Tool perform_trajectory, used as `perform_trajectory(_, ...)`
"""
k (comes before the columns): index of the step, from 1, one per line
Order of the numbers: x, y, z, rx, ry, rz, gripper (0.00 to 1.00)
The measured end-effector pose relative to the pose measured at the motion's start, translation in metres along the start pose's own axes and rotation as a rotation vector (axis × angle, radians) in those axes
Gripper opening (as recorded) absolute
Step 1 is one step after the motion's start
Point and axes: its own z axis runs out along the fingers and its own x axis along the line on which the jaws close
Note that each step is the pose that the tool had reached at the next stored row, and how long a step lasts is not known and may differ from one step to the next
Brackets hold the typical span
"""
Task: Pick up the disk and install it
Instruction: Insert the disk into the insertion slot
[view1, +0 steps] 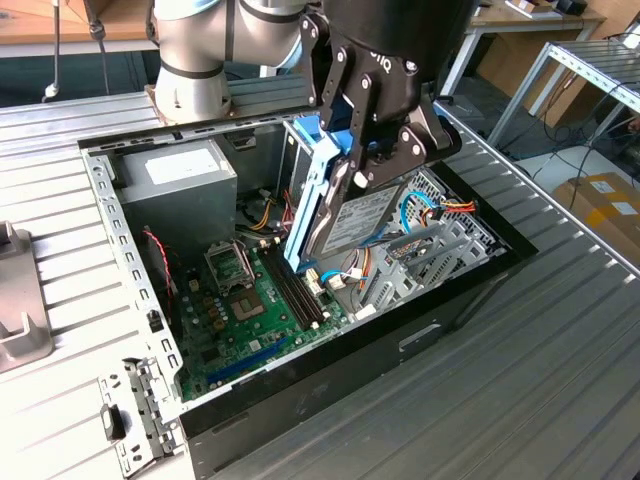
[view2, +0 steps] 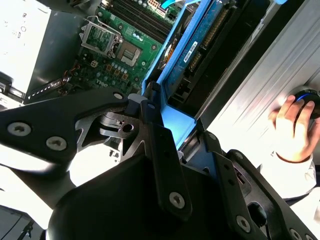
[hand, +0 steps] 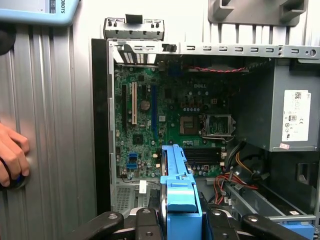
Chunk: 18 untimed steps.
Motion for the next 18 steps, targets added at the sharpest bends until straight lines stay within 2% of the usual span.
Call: perform_trajectory(18,0.0002,-0.0097,0.0040,0.0001,-0.0001,0.000,0.37)
